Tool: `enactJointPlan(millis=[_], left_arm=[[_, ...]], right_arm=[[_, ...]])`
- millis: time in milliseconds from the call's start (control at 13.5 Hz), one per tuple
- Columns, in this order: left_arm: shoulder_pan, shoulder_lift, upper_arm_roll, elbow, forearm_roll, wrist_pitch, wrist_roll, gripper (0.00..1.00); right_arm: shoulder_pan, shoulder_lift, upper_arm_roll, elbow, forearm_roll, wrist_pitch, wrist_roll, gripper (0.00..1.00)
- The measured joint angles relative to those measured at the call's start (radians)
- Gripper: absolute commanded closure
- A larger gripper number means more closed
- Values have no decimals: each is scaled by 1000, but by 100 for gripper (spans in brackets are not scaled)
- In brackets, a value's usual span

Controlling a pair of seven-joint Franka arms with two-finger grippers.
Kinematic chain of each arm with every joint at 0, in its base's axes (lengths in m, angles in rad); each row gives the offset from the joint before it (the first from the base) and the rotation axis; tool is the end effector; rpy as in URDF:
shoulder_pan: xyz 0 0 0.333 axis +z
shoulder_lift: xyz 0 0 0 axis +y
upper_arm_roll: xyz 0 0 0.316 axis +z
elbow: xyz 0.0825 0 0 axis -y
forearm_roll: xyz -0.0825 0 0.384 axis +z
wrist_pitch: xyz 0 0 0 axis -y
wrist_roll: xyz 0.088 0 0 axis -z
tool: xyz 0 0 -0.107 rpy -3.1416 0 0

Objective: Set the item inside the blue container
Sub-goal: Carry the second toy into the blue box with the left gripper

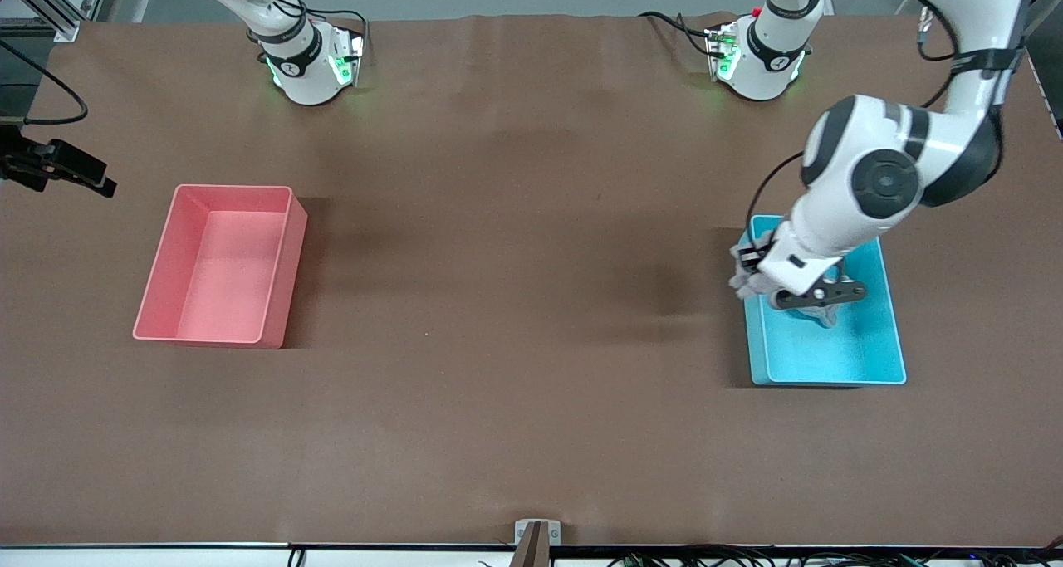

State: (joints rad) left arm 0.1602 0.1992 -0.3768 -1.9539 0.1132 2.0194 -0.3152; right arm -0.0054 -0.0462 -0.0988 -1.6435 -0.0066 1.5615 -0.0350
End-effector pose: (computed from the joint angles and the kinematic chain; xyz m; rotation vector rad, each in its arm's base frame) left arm 0.5714 -0.1119 0.3740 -3.0806 -0.0706 0.1650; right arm 0.5349 -0.0579 0.6146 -3.1388 0.1083 0.0567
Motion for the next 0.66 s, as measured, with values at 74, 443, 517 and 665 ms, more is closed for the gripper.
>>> enactJointPlan(millis=[74,443,517,665], left_arm=[[53,-7,1,-24,0,6,75,69],[160,38,2,-113,1,153,207,68],[159,55,1,-129,1,186,207,67],[156,88,-2,-156,1,237,207,65]], right_arm=[[0,0,-3,0,-3,0,-19,0],[19,0,9,0,-4,-15,26,0],[23,0,9,0,-5,-15,27,0],[23,0,6,1,-7,-14,7,0]])
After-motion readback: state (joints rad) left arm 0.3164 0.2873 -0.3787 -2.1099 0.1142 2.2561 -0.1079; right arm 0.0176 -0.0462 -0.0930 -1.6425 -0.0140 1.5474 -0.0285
